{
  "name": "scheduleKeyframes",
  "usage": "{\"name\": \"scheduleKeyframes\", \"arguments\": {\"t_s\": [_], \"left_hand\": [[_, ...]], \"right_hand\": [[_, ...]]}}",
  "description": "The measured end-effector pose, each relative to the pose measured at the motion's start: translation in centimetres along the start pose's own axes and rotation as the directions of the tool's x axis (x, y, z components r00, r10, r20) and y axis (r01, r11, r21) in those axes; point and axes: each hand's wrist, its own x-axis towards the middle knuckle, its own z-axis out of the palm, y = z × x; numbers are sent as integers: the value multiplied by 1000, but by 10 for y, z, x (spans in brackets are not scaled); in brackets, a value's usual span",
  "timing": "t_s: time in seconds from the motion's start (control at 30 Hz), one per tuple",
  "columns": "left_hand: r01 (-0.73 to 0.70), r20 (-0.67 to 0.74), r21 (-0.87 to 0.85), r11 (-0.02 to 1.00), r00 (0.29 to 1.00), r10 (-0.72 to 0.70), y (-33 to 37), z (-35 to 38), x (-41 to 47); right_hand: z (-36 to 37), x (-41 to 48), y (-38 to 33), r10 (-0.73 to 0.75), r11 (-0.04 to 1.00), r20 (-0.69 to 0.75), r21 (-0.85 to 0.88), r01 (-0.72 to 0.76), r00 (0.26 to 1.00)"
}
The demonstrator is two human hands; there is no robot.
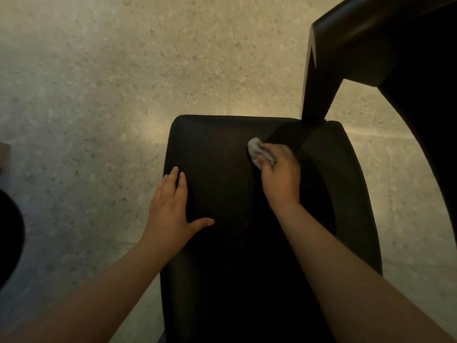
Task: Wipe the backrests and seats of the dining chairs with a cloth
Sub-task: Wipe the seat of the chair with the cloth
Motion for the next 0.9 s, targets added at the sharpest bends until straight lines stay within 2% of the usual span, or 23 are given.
{"name": "scheduleKeyframes", "arguments": {"t_s": [0.17,0.23,0.33,0.43,0.5,0.67,0.7,0.83,0.9], "left_hand": [[-21,8,31,999,1000,21,-3,-1,0],[-28,-5,51,998,1000,28,-4,0,-1],[-34,-23,69,997,999,36,-6,3,-1],[-37,-35,82,996,999,40,-7,5,-1],[-34,-41,77,996,998,37,-9,7,0],[-37,-42,84,996,998,41,-11,7,0],[-37,-44,83,996,998,41,-11,8,0],[-45,-51,95,995,997,50,-12,9,0],[-51,-54,92,994,997,56,-12,9,0]], "right_hand": [[-7,-28,4,-157,986,116,80,148,981],[-18,-14,2,-180,980,68,97,173,981],[-23,17,-5,-118,991,-45,65,121,992],[-4,22,-13,-10,998,-21,66,12,1000],[10,3,-17,-41,995,-27,87,43,999],[12,-38,-10,-160,985,182,96,145,970],[6,-36,-10,-171,983,184,105,153,968],[-13,7,-16,-141,983,-27,115,143,990],[-9,29,-23,-76,993,-69,90,82,995]]}}
